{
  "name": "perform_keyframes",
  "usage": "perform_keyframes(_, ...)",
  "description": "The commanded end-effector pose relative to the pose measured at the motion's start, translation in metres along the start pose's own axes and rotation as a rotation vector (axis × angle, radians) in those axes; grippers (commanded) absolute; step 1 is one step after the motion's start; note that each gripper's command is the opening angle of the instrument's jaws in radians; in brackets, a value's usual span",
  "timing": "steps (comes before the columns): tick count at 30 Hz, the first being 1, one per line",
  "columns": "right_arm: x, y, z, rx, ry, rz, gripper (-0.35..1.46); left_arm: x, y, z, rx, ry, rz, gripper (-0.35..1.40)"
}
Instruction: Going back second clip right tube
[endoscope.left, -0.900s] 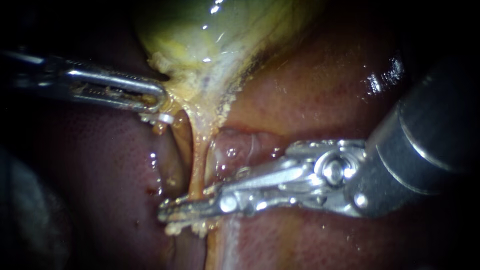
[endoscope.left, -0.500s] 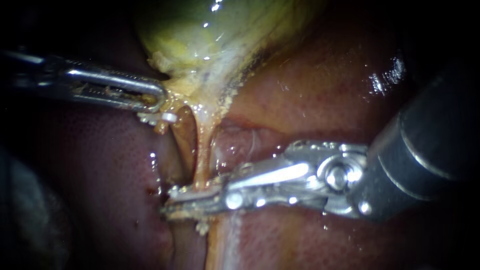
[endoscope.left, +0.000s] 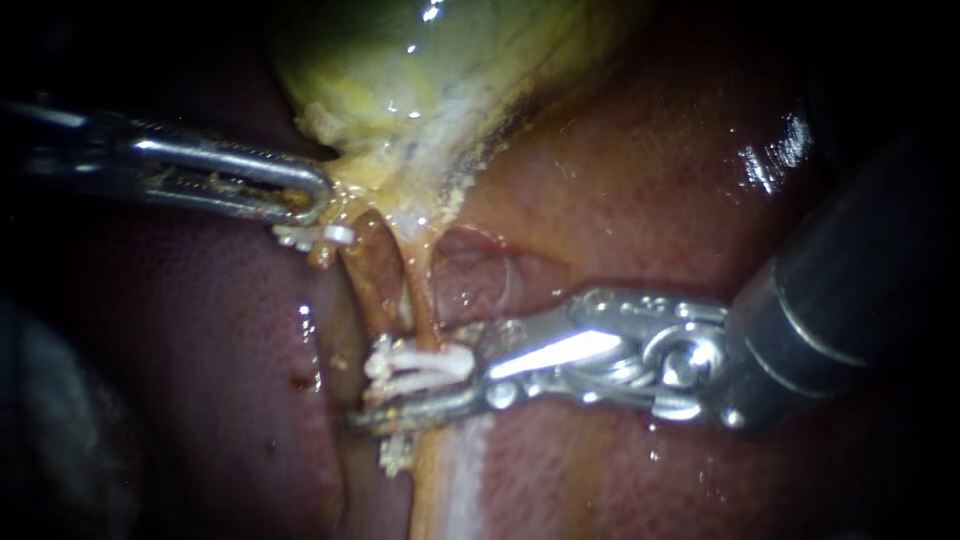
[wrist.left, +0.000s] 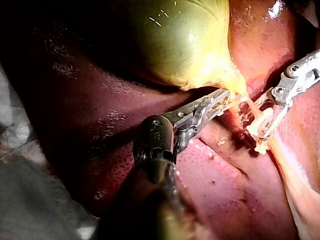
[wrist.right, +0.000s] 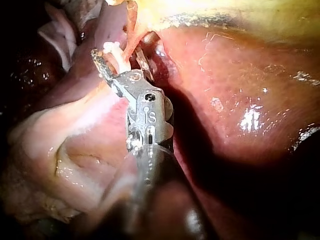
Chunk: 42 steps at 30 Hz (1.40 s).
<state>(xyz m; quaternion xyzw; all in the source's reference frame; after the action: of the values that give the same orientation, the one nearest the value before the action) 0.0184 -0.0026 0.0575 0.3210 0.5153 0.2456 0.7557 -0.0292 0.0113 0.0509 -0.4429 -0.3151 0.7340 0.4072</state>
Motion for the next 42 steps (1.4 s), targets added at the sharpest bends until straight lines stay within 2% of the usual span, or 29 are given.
perform_keyframes(1,0.0000,0.0000,-0.0003,-0.002,0.002,-0.011,0.50,0.0000,0.0001,0.0000,0.000,0.000,0.000,-0.35)
perform_keyframes(10,-0.0008,-0.0007,-0.0053,0.010,0.007,-0.152,0.50,-0.0001,0.0001,-0.0002,-0.001,0.000,0.000,-0.35)
perform_keyframes(18,-0.0006,-0.0008,-0.0107,-0.003,0.016,-0.258,0.50,-0.0001,0.0001,-0.0003,-0.001,-0.001,0.001,-0.35)
perform_keyframes(23,-0.0003,-0.0003,-0.0132,-0.030,-0.033,-0.316,0.50,-0.0001,0.0000,-0.0003,-0.001,-0.001,0.001,-0.35)
perform_keyframes(26,-0.0002,0.0001,-0.0144,-0.040,-0.059,-0.340,0.50,-0.0001,0.0000,-0.0003,-0.001,-0.001,0.001,-0.35)
perform_keyframes(33,-0.0005,0.0009,-0.0160,-0.048,-0.056,-0.354,0.50,-0.0003,-0.0001,-0.0001,0.000,0.000,0.002,-0.35)
perform_keyframes(42,-0.0007,0.0008,-0.0164,-0.045,-0.056,-0.361,0.50,-0.0015,-0.0019,0.0030,0.005,0.001,0.012,-0.35)
